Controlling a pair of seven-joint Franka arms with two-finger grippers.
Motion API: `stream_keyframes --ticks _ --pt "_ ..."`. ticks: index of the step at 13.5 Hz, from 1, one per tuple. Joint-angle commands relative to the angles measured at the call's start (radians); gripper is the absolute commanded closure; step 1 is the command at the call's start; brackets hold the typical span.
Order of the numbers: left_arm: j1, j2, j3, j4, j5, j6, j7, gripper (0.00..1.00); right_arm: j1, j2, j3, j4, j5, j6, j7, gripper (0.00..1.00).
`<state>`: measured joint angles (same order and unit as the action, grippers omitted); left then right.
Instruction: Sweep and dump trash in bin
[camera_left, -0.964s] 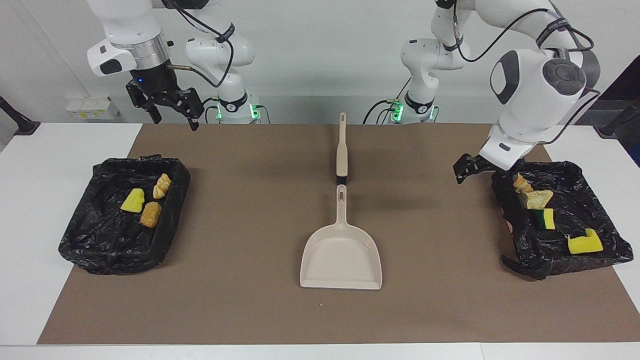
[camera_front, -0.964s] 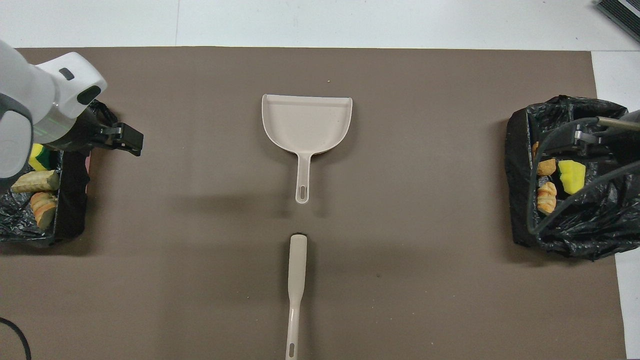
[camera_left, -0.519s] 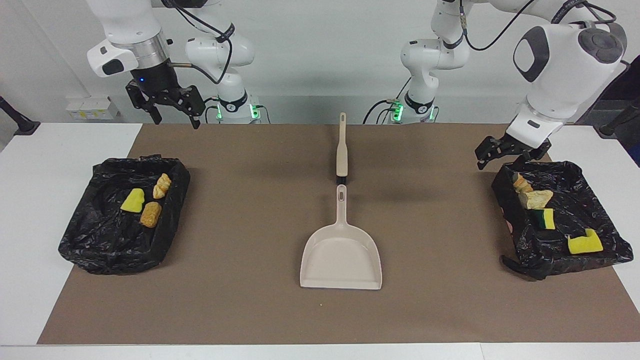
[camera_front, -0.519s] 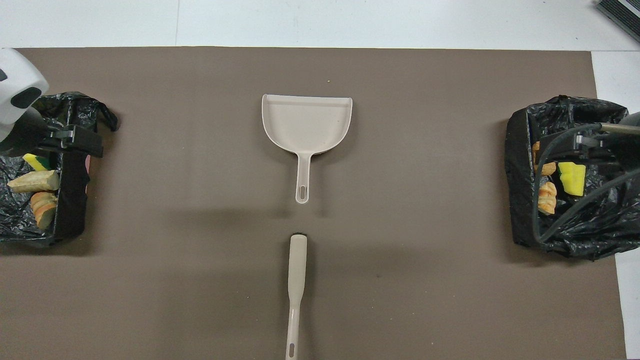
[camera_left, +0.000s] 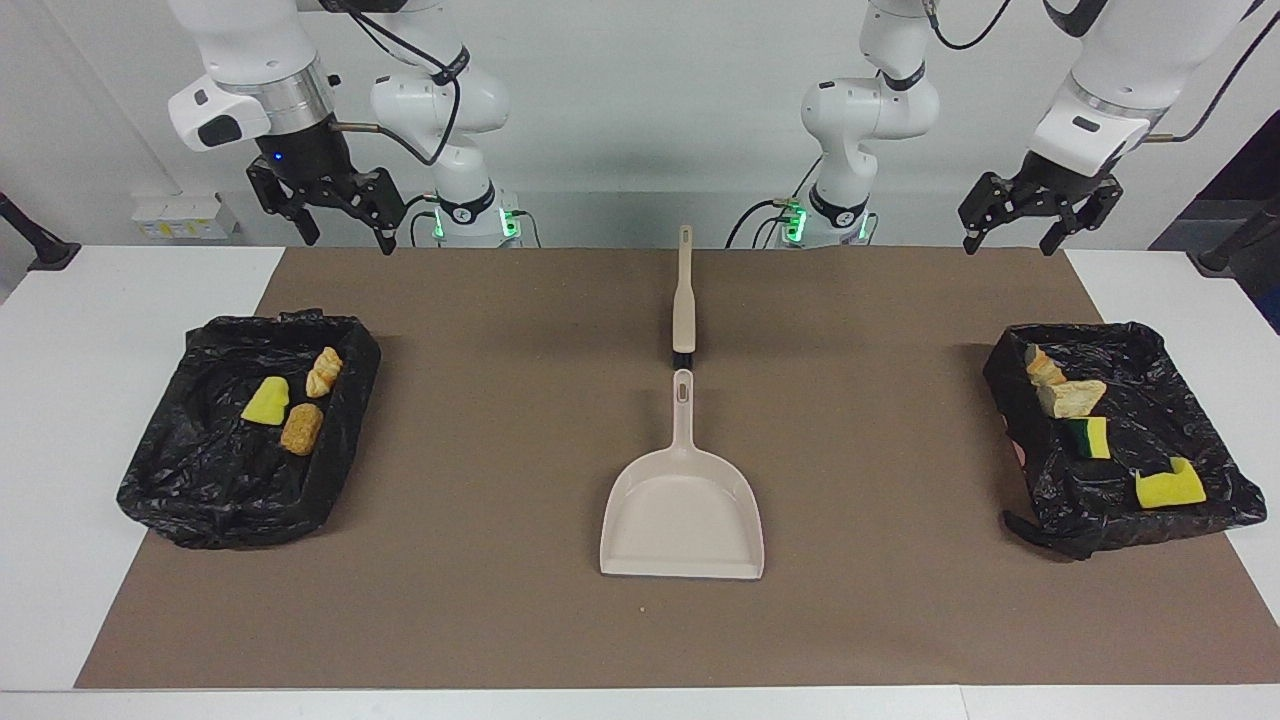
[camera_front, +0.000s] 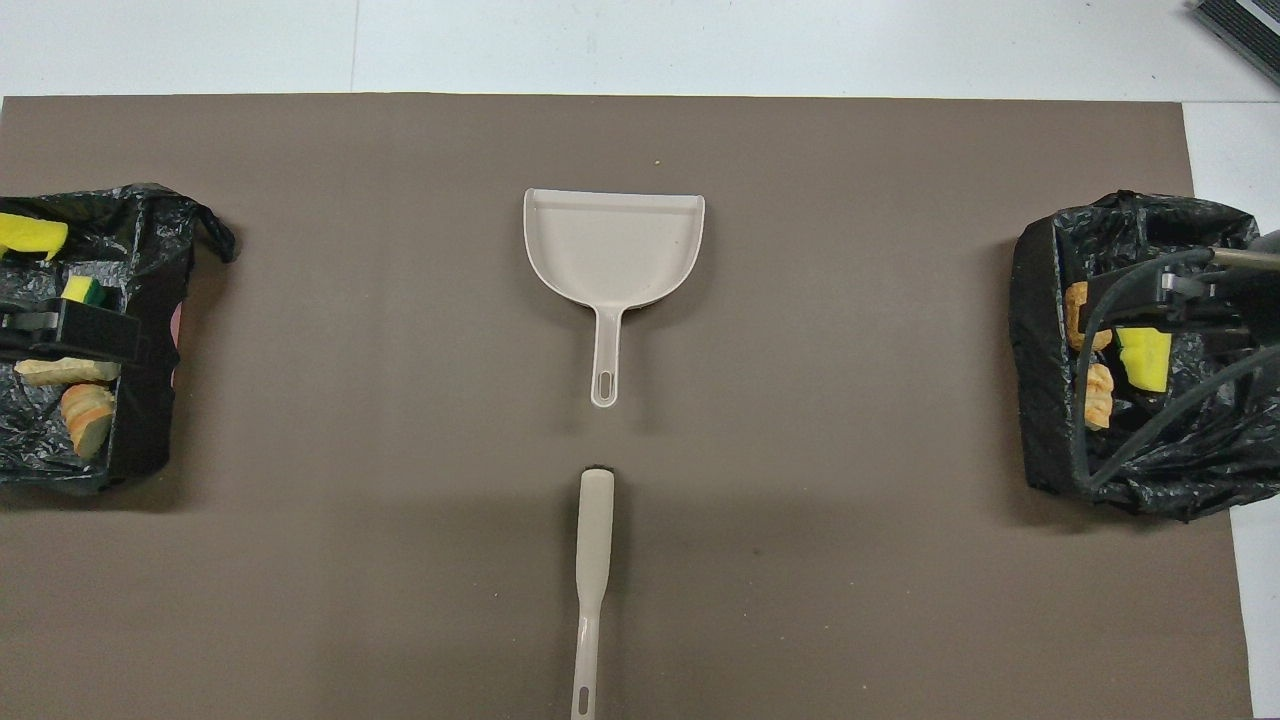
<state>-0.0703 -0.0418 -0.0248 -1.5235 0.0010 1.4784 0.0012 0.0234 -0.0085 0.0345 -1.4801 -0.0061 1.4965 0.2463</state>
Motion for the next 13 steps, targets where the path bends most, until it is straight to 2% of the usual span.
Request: stream_keyframes --ticks 1,6,13 --pt "0.010 -0.045 0.000 -0.078 -0.003 0.066 0.011 0.00 -0.008 0.004 0.001 0.017 0.001 -0.021 -0.032 0.00" --pt "0.012 -0.072 0.008 -0.124 -0.003 0.076 0.043 0.00 -0.003 0.005 0.001 0.015 0.006 -0.016 -0.032 0.00" --pt "0.000 -0.069 0.000 -0.093 -0.001 0.048 0.025 0.00 0.000 0.004 0.001 0.014 0.008 -0.012 -0.024 0.00"
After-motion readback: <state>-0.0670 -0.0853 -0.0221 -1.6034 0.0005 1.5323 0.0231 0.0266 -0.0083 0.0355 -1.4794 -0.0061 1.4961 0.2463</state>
